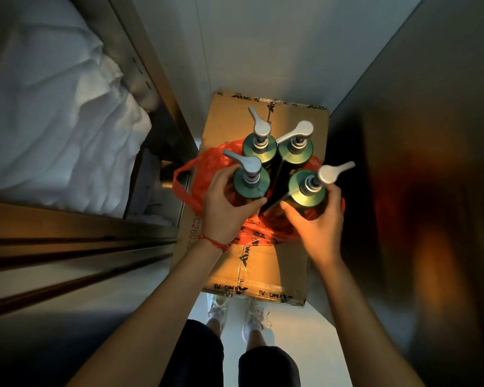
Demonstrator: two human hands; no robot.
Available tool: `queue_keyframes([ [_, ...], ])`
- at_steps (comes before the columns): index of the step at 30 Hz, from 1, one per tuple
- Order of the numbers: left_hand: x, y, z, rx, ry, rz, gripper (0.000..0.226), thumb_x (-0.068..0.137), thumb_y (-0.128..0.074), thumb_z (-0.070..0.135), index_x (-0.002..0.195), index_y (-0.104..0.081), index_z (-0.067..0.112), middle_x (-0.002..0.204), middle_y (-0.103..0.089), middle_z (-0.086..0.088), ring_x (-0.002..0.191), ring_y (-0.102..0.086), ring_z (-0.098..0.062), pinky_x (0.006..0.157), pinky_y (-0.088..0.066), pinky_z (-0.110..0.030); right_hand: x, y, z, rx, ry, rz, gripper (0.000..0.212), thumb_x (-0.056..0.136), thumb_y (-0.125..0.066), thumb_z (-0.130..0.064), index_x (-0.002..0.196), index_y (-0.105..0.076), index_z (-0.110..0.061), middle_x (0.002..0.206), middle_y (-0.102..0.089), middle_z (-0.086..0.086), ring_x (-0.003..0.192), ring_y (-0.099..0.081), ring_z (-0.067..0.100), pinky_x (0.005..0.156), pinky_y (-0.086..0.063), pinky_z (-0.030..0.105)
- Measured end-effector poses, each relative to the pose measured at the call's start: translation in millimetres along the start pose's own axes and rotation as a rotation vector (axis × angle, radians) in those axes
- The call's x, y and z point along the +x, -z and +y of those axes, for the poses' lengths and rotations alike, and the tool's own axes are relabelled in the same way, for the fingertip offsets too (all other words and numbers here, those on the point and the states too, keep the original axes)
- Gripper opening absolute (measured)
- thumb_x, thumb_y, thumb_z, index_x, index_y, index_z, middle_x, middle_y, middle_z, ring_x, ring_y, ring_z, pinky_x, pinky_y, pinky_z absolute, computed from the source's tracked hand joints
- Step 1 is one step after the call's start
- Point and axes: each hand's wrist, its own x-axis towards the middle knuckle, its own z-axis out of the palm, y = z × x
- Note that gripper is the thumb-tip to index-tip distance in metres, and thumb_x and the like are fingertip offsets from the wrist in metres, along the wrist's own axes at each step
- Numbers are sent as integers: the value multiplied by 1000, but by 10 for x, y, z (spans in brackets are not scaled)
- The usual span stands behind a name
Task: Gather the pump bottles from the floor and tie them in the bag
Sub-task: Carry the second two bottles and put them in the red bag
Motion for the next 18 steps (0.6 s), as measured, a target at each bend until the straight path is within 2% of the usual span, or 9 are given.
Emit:
queue_keyframes([
  [3,4,-29,-53,23,4,-4,64,59,-83,8,115,-53,9,119,-57,-15,114,-52,-25,96,-45,-49,-13,-32,28,9,22,-31,67,61,-81,-12,114,-44,-29,103,-51,-30,100,-44,-28,80,-32,-6],
  [10,1,-52,-101,31,2,-27,65,57,-82,10,113,-51,24,119,-57,-10,112,-52,-21,96,-46,-46,-9,-64,138,22,-7,-119,67,62,-82,-15,115,-43,-30,104,-55,-41,100,-48,-24,80,-37,-3],
  [13,20,-42,-89,39,-8,-48,65,57,-81,15,114,-51,24,117,-57,-7,111,-53,-18,96,-46,-43,-22,-73,163,29,-16,-142,67,62,-82,-19,116,-44,-30,103,-56,-32,98,-51,-21,79,-37,-2],
  [18,42,-11,-104,51,9,-96,69,55,-83,14,116,-51,23,117,-55,-6,112,-52,-21,96,-46,-47,-9,-60,175,20,-13,-170,68,62,-81,-21,118,-43,-31,105,-54,-44,101,-50,-21,79,-36,-3],
])
